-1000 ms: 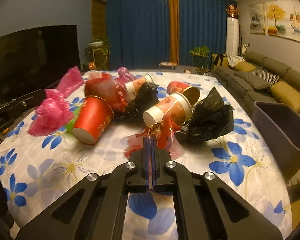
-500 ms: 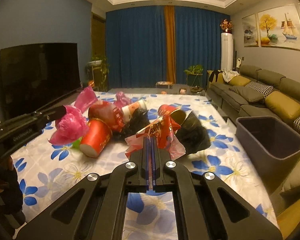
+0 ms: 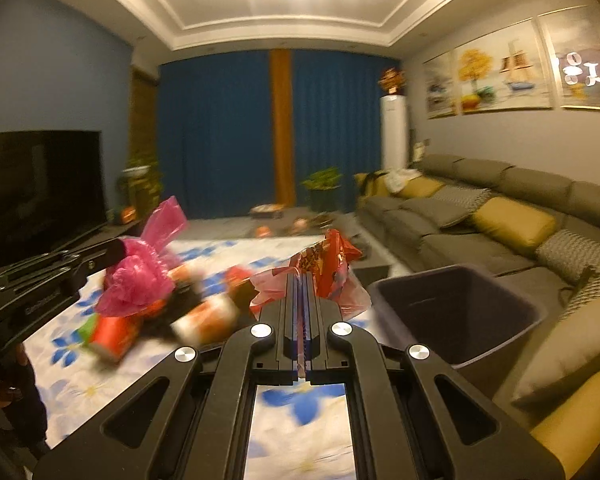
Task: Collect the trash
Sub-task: 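Carry the pink bag and red wrapper over the grey bin with both tools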
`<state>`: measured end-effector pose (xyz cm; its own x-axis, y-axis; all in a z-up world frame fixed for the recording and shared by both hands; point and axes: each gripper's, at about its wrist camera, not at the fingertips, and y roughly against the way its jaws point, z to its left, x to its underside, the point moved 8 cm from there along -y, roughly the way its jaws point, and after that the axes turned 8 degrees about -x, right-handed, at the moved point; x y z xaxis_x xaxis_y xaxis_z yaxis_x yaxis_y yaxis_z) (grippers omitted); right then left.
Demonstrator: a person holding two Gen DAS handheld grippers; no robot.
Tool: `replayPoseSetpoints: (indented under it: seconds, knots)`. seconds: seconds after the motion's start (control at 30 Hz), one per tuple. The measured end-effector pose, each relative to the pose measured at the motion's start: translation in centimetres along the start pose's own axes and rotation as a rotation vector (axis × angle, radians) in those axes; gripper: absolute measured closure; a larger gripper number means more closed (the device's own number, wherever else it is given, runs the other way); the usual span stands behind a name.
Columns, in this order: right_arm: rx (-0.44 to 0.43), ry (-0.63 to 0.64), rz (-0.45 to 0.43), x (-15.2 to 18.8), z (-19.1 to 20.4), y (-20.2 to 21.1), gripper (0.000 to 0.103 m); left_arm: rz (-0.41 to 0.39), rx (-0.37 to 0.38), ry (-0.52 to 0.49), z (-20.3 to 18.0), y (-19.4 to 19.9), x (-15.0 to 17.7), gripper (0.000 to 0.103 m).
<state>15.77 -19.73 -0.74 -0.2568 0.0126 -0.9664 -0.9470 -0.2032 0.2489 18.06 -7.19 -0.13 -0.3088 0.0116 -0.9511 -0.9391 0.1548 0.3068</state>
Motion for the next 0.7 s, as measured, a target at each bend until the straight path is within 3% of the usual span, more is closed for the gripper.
replayPoseSetpoints:
  seconds: [0.33, 0.7]
  knots:
    - [0.197, -0.049, -0.056, -2.0, -10.8, 0.7, 0.100, -0.049, 0.136, -0.034, -9.9, -5.2, -2.7, 0.098]
    - [0.257, -0.088, -0.084, -2.4, -16.4, -0.6, 0.100, -0.046, 0.246, -0.041, -16.9, -10.5, -2.7, 0.098]
